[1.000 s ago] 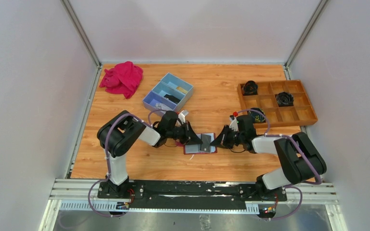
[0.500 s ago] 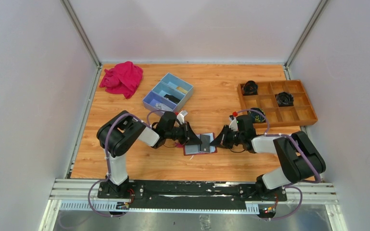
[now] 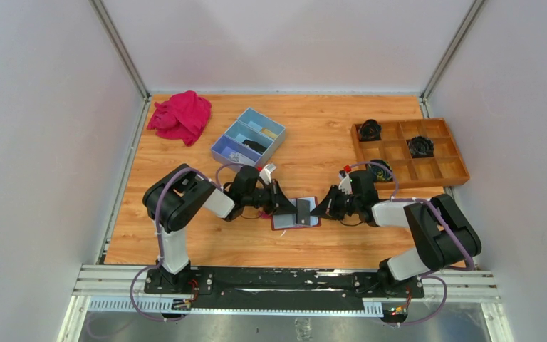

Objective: Take the credit cards out of the card holder
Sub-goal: Remove the credit card from the card holder.

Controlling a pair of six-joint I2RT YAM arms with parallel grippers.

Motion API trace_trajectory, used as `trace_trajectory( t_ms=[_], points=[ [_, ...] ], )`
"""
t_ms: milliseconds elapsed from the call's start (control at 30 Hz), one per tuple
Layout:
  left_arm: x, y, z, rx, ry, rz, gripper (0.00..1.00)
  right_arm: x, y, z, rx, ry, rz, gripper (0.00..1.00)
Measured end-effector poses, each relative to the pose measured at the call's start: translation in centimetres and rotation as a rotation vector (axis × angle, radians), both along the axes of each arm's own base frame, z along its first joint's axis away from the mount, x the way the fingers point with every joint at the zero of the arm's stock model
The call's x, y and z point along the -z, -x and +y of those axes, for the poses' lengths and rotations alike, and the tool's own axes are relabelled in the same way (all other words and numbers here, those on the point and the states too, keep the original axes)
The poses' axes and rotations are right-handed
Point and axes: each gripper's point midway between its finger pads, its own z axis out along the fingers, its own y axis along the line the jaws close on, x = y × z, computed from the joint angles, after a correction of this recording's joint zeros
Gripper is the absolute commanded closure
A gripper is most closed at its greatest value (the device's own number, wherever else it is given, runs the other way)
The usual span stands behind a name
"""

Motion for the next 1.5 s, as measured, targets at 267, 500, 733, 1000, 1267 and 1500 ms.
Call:
trace_trajectory(
  t_ms=[267,500,733,1000,1267,1500],
  points=[
    [0.1,0.1,0.7,-0.012,0.006,-0.01,1.0,0.0,0.0,0.0,0.0,0.0,0.0,1.0],
    [0.2,0.4,2.0,-0.036,0.003,-0.005,1.0,0.0,0.0,0.0,0.0,0.001,0.001,1.0],
    [0.2,1.0,2.9,-0.051,0.0,0.005,1.0,0.0,0.0,0.0,0.0,0.002,0.004,1.0],
    [-1.3,1.5,4.0,-0.094,-0.019,0.008,1.0,0.0,0.0,0.0,-0.001,0.007,0.014,1.0],
    [-1.5,1.5,4.2,-0.104,-0.031,0.017,1.0,0.0,0.0,0.0,-0.003,0.01,0.016,1.0],
    [-2.1,1.3,4.4,-0.091,-0.064,0.007,1.0,0.0,0.0,-0.1,-0.002,0.013,0.017,1.0]
  ],
)
